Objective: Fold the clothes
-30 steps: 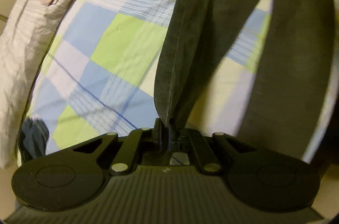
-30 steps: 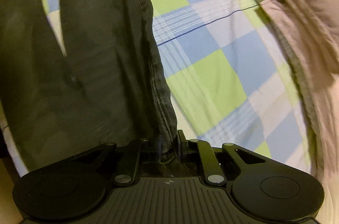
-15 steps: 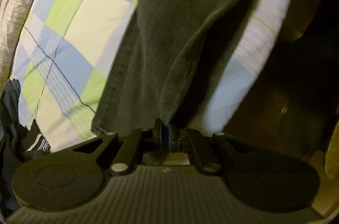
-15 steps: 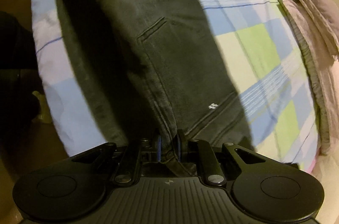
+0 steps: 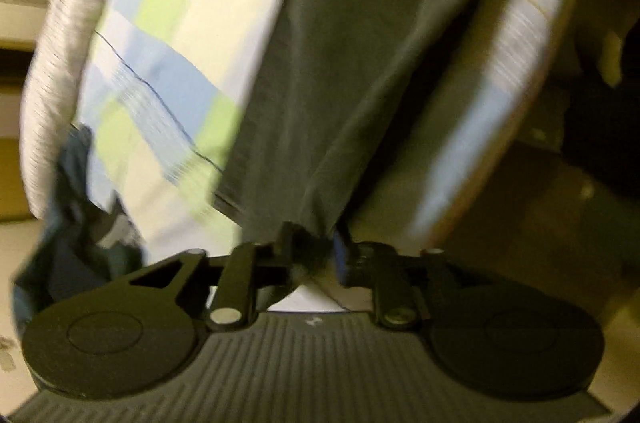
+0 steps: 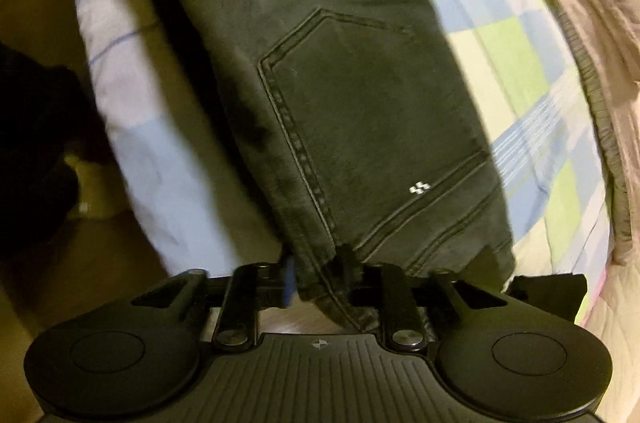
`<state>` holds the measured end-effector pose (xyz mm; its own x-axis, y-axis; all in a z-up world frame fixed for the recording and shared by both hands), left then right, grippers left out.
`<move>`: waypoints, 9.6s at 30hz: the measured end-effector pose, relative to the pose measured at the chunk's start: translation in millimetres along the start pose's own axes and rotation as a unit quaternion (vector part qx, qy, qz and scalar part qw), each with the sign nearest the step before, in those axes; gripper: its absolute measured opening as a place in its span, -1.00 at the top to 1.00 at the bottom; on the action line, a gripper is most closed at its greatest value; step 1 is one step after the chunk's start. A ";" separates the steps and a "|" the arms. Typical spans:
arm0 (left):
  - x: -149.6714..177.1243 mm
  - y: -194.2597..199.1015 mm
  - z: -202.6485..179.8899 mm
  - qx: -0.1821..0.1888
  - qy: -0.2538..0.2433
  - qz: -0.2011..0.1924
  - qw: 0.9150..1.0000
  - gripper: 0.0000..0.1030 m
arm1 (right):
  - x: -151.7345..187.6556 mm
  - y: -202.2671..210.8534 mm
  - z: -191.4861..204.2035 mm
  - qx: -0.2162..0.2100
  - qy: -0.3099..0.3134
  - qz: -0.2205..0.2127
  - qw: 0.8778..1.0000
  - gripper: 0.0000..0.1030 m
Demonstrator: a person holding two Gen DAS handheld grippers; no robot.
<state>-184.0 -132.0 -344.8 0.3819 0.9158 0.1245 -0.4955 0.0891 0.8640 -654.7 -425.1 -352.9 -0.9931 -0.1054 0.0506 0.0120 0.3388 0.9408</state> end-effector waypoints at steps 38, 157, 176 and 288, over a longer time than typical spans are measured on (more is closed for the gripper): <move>92.4 -93.9 139.2 0.313 0.425 -0.127 0.840 0.67 | -388.8 113.7 132.7 -0.072 -0.092 -0.068 0.991 -0.16; -538.2 42.4 -35.5 0.500 0.113 -0.110 0.852 0.53 | 145.4 -93.4 -246.5 -0.220 -0.627 -0.055 0.745 0.79; -432.1 26.0 48.1 0.368 0.250 -0.125 0.887 0.62 | 110.0 -64.8 -238.4 -0.126 -0.571 -0.032 0.811 0.07; -153.8 70.8 12.6 0.204 -0.147 -0.317 0.915 -0.20 | -64.8 -7.8 2.1 -0.208 -0.795 -0.222 0.524 0.58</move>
<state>-268.0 -271.5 -296.6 0.7146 0.5810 -0.3897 0.2066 0.3569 0.9110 -590.7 -418.9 -364.2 0.2544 0.9375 -0.2375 -0.5660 0.3434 0.7495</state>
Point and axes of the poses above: each gripper's, at about its wrist camera, not at the fingertips, and y roughly against the way its jaws point, z to its left, x to its underside, the point moved 9 cm from there along -y, roughly the way its jaws point, and after that the axes turned 4 degrees about z, right-handed, at the moved point
